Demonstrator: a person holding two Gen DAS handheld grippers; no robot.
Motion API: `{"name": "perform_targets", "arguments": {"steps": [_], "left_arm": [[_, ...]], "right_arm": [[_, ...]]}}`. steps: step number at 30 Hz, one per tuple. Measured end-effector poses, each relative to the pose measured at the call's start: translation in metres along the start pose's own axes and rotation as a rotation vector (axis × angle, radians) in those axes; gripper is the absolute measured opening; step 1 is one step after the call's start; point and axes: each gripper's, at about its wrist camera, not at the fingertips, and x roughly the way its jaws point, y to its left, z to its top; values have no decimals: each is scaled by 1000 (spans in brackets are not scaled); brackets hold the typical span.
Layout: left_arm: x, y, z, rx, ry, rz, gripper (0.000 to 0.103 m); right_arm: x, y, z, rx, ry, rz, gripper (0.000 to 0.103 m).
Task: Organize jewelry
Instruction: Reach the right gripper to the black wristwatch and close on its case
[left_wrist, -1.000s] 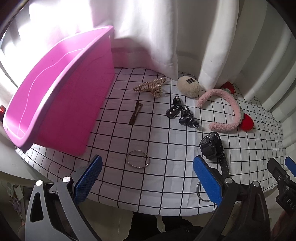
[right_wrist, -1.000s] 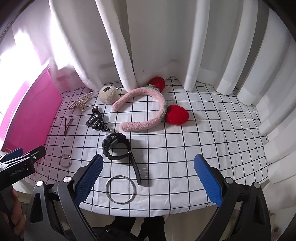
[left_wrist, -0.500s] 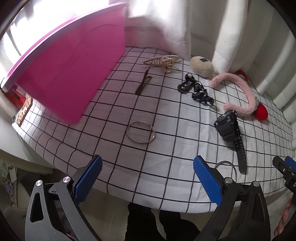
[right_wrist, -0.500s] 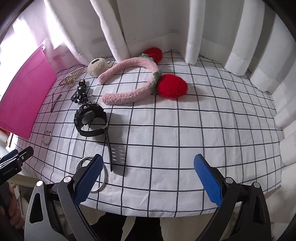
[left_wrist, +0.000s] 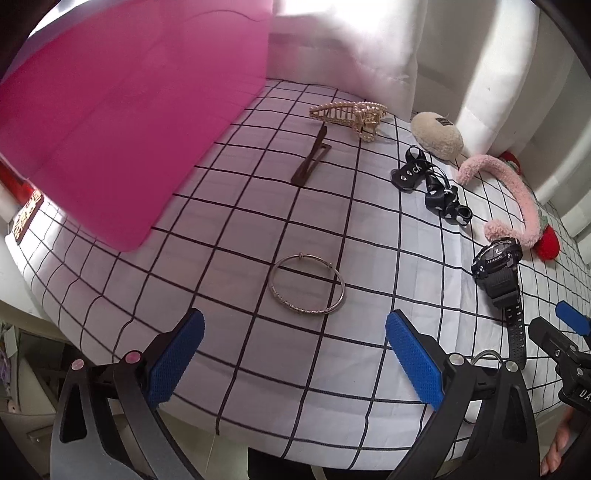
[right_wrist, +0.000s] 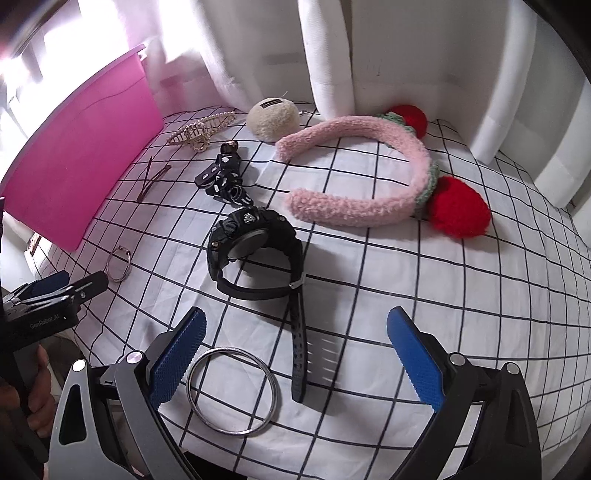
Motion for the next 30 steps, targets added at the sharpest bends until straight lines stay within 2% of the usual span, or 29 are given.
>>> {"name": "perform_targets", "arguments": {"steps": [4,7,17,26,30], "left_arm": [[12,-1,0,27,6,-15,97],[19,-1,0,57,1,2,97],[39,-4,6,64,14,-24,97],[44,-12,11,97,-27,-10,98],[44,-12,8,101,-89,-16,98]], "right_arm": [[15,8,4,-25,5,-17,94],[26,12,6,-39,18,-33,94],[49,15,15,-55,17,-61,94],[67,16,24,-60,39,-53,94],[71,18,26,-79,19,-72,94]]}}
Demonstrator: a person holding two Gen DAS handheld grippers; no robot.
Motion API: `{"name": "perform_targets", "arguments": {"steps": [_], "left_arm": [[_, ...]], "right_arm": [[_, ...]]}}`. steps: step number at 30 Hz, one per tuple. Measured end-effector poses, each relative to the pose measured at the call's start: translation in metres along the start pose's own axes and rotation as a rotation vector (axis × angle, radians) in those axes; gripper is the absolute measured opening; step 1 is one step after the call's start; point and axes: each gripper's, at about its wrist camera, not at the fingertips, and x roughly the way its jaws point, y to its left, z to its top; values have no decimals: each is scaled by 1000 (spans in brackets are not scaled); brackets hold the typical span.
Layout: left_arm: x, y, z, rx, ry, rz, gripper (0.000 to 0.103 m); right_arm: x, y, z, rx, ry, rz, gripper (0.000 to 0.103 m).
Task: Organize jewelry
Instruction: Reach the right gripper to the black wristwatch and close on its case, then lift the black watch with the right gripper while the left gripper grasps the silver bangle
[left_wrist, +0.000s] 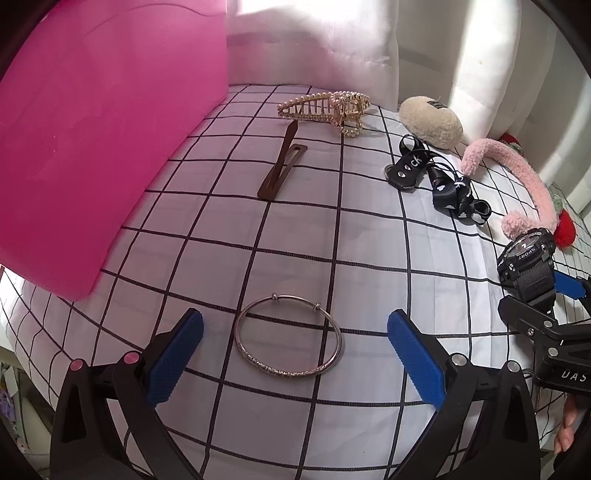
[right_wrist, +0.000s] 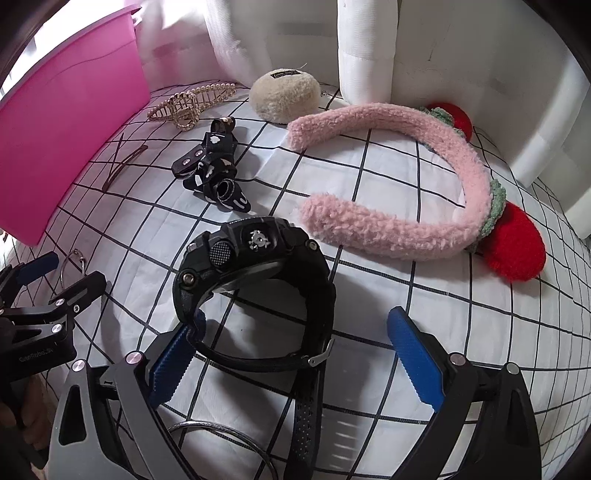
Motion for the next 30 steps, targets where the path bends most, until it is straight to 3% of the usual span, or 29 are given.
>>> {"name": "perform_targets", "arguments": {"steps": [5,9,13,18,30], "left_arm": [[-4,-1,-11,1,-95,8,97],[-8,-5,-14,-14,-108,22,95],[-14,-11,-16,23,-117,0,76],[-18,-20,-16,62,-121,-38,50],[-26,-15,-15,45,-121,-78,49]], "right_arm": [[2,2,-1,-18,-30,-6,94],[0,1,-3,-16,-42,5,93],[-2,-1,-3,-25,-38,14,91],[-7,6,0,-59,-60,29,65],[-12,-4,-4,-2,-59,58,63]]}}
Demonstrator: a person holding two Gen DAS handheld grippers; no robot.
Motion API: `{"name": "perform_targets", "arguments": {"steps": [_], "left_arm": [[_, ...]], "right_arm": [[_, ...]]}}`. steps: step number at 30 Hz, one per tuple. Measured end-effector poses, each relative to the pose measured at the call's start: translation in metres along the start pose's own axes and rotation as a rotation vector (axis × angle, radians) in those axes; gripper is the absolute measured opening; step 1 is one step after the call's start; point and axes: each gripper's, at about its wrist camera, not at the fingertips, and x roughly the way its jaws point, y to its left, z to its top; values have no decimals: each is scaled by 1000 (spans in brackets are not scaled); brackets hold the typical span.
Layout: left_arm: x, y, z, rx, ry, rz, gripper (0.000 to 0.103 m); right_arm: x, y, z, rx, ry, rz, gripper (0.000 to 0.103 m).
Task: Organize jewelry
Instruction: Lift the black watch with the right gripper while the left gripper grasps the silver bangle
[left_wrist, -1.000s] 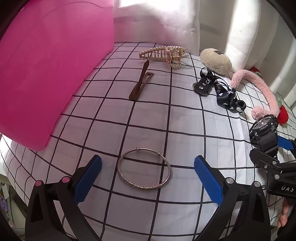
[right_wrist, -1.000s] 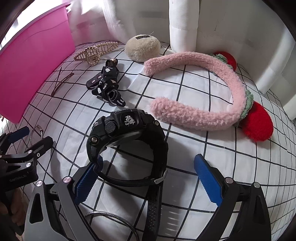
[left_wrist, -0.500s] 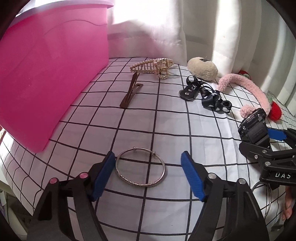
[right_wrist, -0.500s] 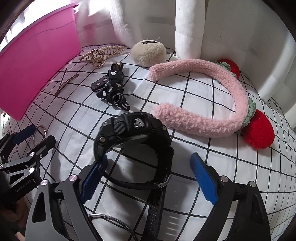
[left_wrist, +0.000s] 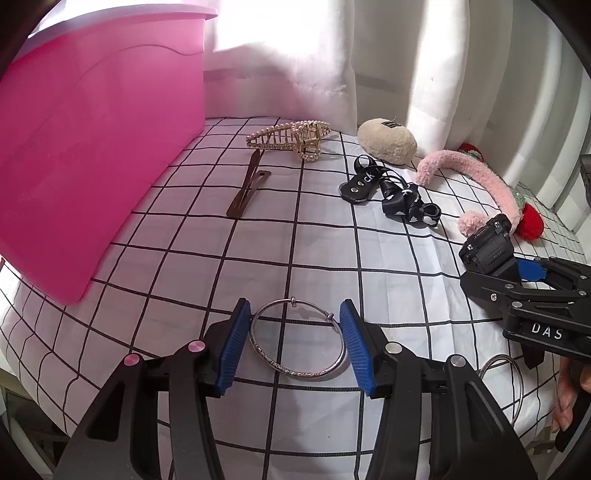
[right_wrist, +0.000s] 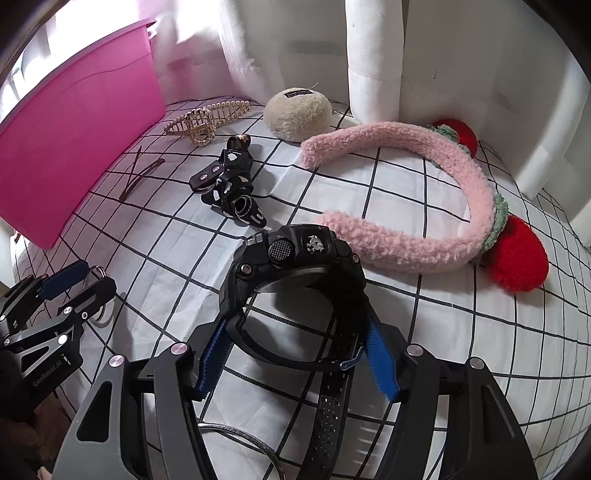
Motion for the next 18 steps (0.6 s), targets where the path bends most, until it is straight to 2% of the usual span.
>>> {"name": "perform_targets", "arguments": {"steps": [7,18], "left_arm": [[-21,0,11,-5,-48,-9,49],[-76,5,55,-26,-174,-65,49]], "right_arm": [[-14,-5,-3,16,-4,0,63],[-68,6,31,4,-96,-14,63]]}}
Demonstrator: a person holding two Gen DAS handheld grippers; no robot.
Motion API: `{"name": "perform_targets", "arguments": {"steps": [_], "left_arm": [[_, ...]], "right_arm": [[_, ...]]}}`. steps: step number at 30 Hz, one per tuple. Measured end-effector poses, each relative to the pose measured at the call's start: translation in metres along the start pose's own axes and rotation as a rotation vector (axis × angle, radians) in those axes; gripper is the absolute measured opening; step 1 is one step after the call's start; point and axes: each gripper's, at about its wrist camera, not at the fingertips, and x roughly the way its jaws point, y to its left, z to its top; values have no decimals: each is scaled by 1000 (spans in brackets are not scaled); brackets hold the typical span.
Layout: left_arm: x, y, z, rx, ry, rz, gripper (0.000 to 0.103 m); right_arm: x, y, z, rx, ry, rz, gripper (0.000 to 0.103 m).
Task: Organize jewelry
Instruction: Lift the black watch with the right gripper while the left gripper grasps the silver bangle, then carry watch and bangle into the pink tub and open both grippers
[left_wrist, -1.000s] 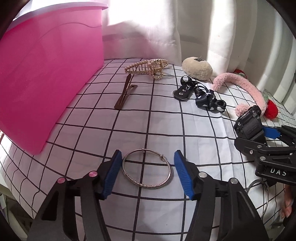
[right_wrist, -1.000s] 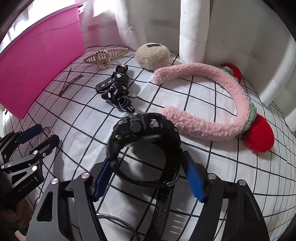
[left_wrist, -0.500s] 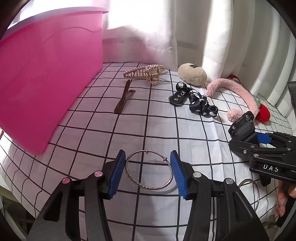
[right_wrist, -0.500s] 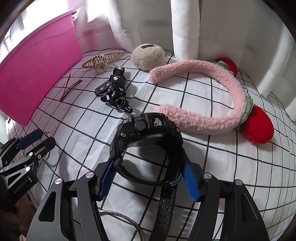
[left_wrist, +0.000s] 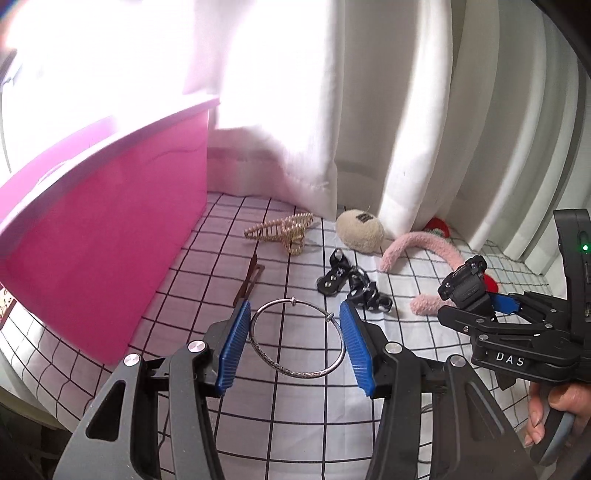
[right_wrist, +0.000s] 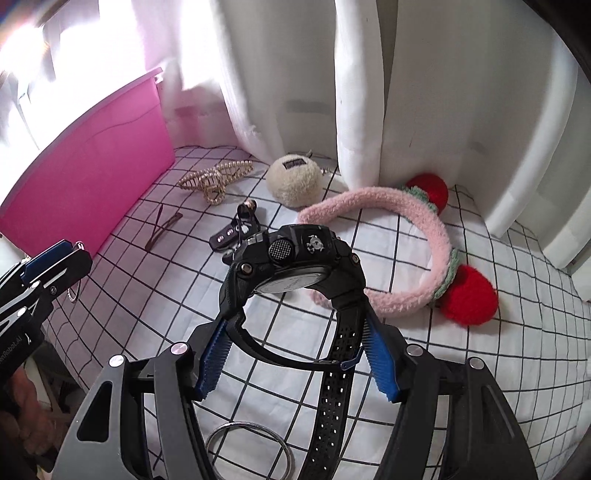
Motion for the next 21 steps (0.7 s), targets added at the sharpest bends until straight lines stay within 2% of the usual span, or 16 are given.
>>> {"name": "perform_targets", "arguments": {"steps": [8,12,17,21], "left_arm": [[-45,15,57,-16,-118,-25,49],[-71,31,82,-18,-191,-16,49],[-95,68,111,-34,-267,42,49],[-101,111,124,-76,-287,112,49]], "right_arm": [[-53,28,48,-34,-123,21,63],[-73,52,80,-58,-196,65,63],[-88,97,122,-103,-272,148,63],[-87,143,151,-164,-301,210,63]]}}
